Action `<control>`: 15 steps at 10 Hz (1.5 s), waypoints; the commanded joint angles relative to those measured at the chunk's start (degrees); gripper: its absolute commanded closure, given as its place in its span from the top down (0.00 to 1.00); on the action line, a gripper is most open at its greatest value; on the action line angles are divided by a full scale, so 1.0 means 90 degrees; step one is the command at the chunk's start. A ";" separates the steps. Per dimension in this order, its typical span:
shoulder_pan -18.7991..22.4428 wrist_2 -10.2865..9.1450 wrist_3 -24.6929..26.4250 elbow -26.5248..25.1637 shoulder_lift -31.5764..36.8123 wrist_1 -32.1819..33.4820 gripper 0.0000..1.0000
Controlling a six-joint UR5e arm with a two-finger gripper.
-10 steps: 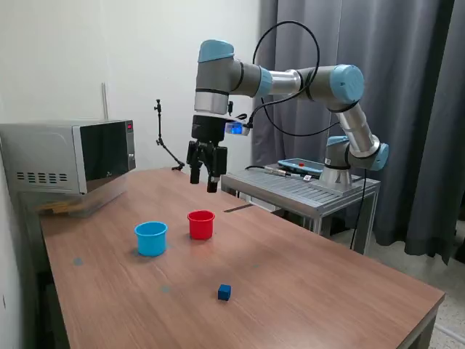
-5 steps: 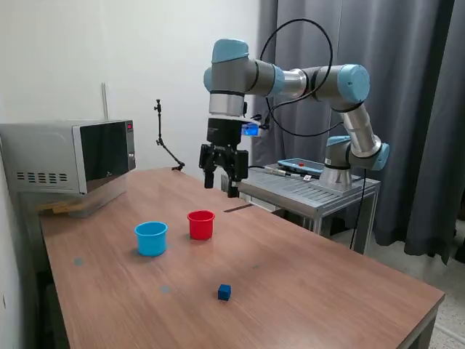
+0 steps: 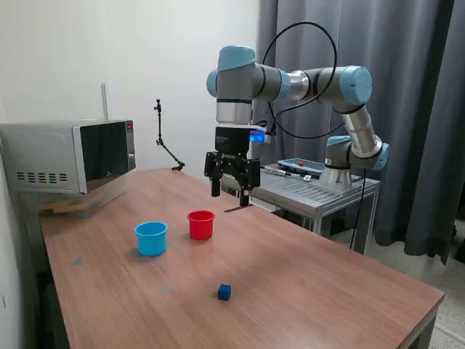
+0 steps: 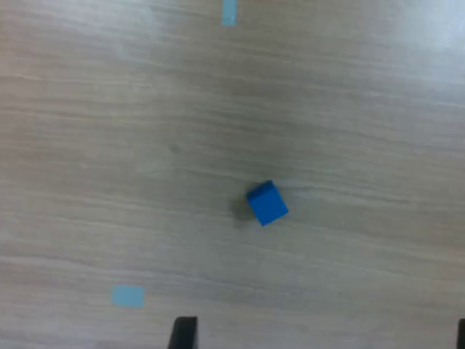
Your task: Place red objects in the red bin, and blue objects in the blue bin.
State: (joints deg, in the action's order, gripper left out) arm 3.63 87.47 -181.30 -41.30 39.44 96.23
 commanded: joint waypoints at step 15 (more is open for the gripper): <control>-0.0061 0.0007 -0.2962 0.0224 -0.1110 0.0626 1.00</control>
State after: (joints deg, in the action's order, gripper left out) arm 3.00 87.51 -208.24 -39.39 30.31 100.89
